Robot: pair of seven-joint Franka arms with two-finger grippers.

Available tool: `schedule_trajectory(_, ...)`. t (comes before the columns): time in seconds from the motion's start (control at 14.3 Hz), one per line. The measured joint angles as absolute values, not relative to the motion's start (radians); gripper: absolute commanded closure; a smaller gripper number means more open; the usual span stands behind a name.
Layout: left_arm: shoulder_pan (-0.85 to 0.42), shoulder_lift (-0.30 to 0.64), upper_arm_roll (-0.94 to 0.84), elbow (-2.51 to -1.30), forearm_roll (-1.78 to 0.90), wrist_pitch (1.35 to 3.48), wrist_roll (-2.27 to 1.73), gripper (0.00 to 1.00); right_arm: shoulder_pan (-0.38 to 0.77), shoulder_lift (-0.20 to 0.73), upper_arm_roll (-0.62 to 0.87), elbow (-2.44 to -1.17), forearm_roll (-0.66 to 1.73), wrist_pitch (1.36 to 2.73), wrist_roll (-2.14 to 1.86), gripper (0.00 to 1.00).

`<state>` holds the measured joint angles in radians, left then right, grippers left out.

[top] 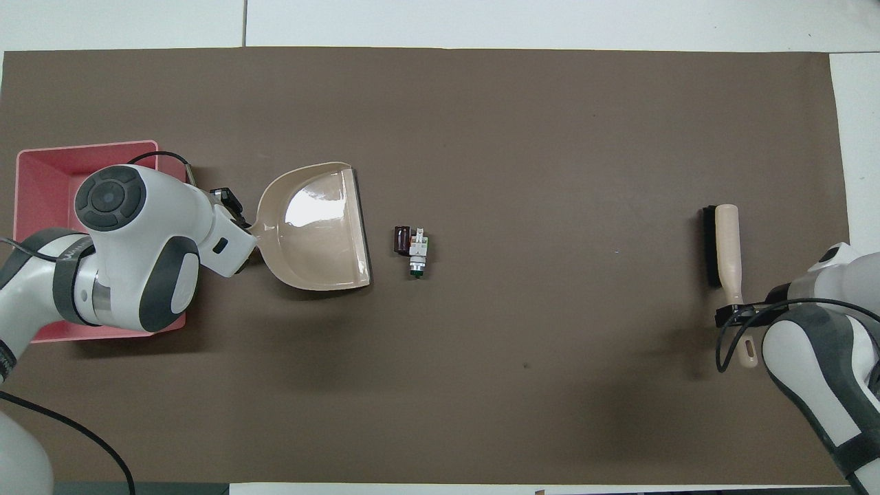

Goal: Clean e-waste and dump in bin
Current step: 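Grasp the dustpan with the left gripper while the right gripper grasps the brush, then lift the brush with the right gripper toward the dustpan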

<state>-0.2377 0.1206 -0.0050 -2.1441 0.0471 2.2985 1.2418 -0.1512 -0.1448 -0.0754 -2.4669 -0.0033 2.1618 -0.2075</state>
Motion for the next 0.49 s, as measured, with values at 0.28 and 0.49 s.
schedule_trajectory(0.28, -0.265, 0.121, -0.006, -2.109, 0.177, 2.26, 1.243, 1.0, -0.15, -0.145, -0.075, -2.468, -0.003, 2.162, -0.208, 0.9)
schedule_trajectory(0.49, -0.32, 0.121, -0.006, -2.109, 0.18, 2.253, 1.239, 1.0, -0.14, -0.145, -0.073, -2.467, -0.003, 2.161, -0.208, 1.0)
